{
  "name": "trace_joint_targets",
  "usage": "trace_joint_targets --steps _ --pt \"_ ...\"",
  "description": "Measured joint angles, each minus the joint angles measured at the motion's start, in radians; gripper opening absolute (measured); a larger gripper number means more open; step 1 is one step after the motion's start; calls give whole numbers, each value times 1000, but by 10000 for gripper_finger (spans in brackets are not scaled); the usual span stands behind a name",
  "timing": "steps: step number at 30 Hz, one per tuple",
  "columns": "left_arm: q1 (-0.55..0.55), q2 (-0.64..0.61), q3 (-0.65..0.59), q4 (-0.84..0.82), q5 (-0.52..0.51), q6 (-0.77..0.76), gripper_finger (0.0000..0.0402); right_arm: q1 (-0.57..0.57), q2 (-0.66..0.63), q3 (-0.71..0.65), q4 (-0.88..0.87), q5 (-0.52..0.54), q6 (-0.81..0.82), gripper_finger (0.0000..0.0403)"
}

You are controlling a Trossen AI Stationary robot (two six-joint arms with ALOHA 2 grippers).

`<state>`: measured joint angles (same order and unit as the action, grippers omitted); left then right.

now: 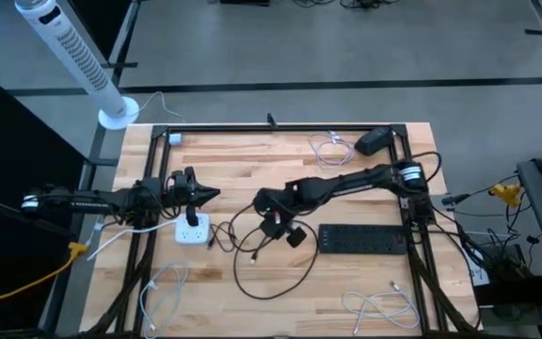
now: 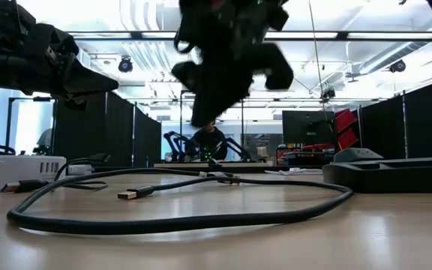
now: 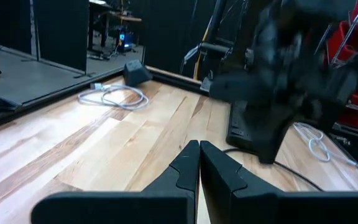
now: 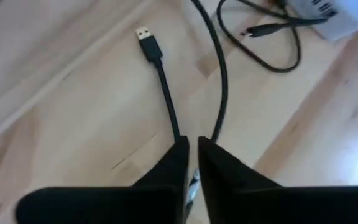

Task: Insert USB
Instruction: Move the right black charger cable to the top center of the table

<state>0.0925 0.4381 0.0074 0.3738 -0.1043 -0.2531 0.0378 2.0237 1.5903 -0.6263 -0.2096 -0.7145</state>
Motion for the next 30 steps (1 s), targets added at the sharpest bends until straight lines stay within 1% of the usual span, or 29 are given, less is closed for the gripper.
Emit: trace_joint_targets --steps 2,7,9,11,13,15,16,18,20,21,22,26,30 --pt "0 0 0 0 0 0 0 -2 34 2 5 6 4 79" --pt "0 8 0 -1 0 0 0 -3 110 1 6 100 -19 203" --pt "0 11 0 -1 0 0 0 -4 132 3 12 128 -29 247" --pt "0 15 0 -2 0 0 0 -4 150 7 19 153 -26 277" --pt "0 15 0 -3 0 0 0 -4 160 9 13 157 -18 282" --pt "0 15 0 -5 0 0 0 -2 168 8 10 155 -1 254" --pt "0 15 0 -7 0 0 0 -1 169 7 7 154 9 227" --pt "0 15 0 -7 0 0 0 1 170 6 -2 154 27 154" --pt "0 19 0 -9 0 0 0 2 168 6 -12 150 42 65" --pt "0 20 0 -8 0 0 0 0 168 6 -10 151 41 34" --pt "0 22 0 -9 0 0 0 -2 167 6 -8 151 43 23" --pt "0 31 0 -9 0 -1 0 -8 137 5 -15 175 68 24" --pt "0 38 0 -9 0 -9 0 -42 41 2 -33 318 60 24"
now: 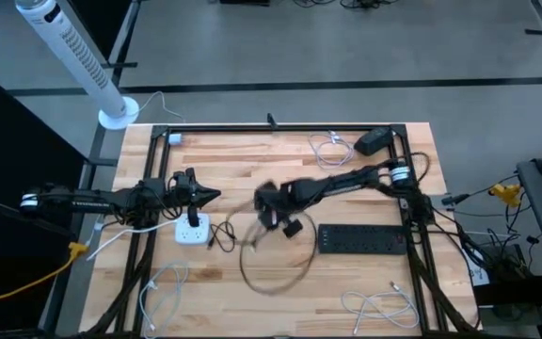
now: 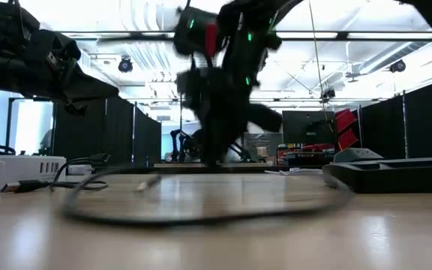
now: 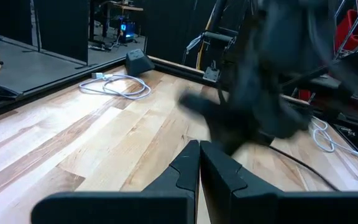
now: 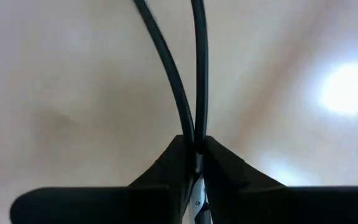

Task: Insert USB
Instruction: Move the right black charger cable to the top center of the table

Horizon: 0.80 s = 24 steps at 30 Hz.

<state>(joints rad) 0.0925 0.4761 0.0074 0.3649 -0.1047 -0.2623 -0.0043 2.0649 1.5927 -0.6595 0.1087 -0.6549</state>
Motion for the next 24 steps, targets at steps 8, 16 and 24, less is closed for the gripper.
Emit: trace_joint_targets --steps 8,16,24 --pt "0 4 0 0 0 -13 0 -206 -169 2 -93 53 7 24" --pt "0 5 0 -1 0 -24 0 -488 -182 -3 -101 -70 75 24" --pt "0 7 0 -8 0 -15 0 -602 -124 -80 -136 -85 121 24"
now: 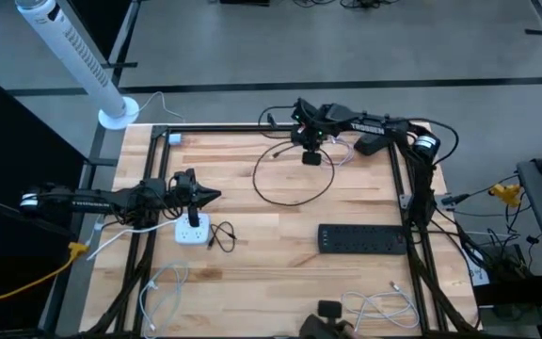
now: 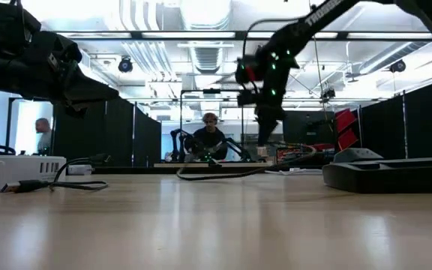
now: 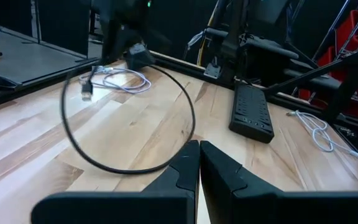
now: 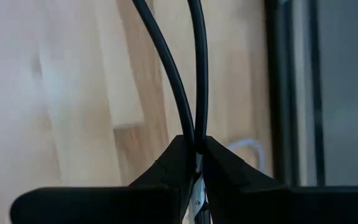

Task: Insert USB
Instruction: Move the right black charger cable to the top center of the table, then insert the bottom black charger cable into the white outlet extension

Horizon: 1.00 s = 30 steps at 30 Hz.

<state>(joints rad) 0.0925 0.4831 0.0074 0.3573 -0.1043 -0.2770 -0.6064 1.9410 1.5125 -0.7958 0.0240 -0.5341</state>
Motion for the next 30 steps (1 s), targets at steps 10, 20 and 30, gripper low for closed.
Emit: trace_joint_targets --steps 10,20,30 --pt "-19 16 0 -23 123 9 43 34 -61 27 -86 78 -3 155" --pt "-84 73 80 -196 -41 104 113 353 -191 14 49 -266 19 228" --pt "-122 184 482 -839 -358 20 67 706 -18 4 528 -297 -29 188"
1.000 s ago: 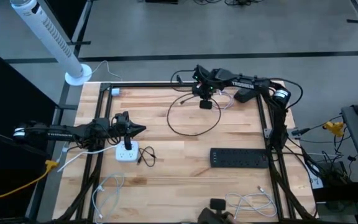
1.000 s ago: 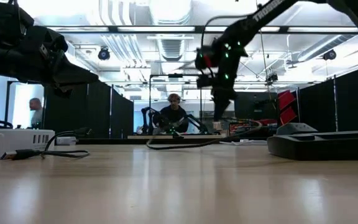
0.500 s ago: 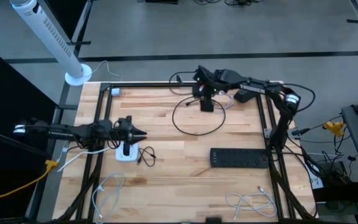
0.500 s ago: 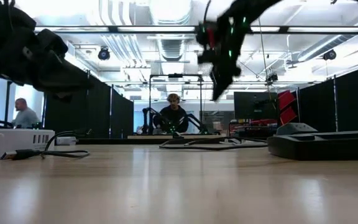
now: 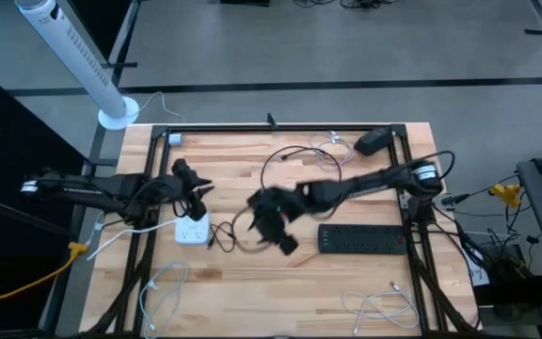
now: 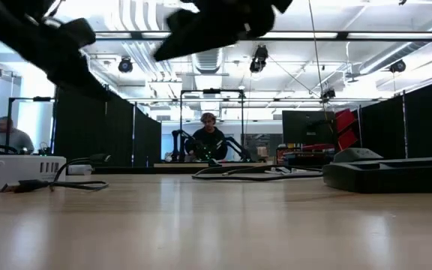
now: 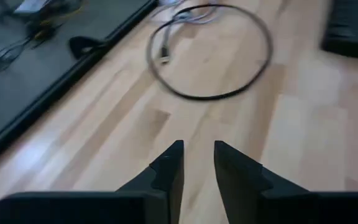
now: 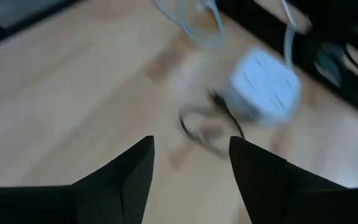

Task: Insert USB
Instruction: Insert the bottom black charger cable into the white outlet extension

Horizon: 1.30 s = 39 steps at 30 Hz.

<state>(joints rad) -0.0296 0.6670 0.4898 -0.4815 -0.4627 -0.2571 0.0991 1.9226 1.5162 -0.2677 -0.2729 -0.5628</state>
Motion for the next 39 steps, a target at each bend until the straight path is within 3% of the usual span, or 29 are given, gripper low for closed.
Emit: trace_joint_targets --steps 8,15,19,25,31,39 --pt "-3 37 57 -104 1 -99 40 26 235 7 355 6 139 174" --pt "-3 51 51 -127 2 -151 33 30 394 107 377 7 167 176" --pt "-3 50 51 -124 3 -170 33 30 456 176 378 84 186 176" --pt "-3 59 51 -123 10 -199 32 24 537 312 202 127 178 145" --pt "-3 72 51 -116 19 -214 31 30 541 352 78 175 182 18" --pt "-5 120 51 -79 61 -224 31 24 379 225 -186 210 176 3"
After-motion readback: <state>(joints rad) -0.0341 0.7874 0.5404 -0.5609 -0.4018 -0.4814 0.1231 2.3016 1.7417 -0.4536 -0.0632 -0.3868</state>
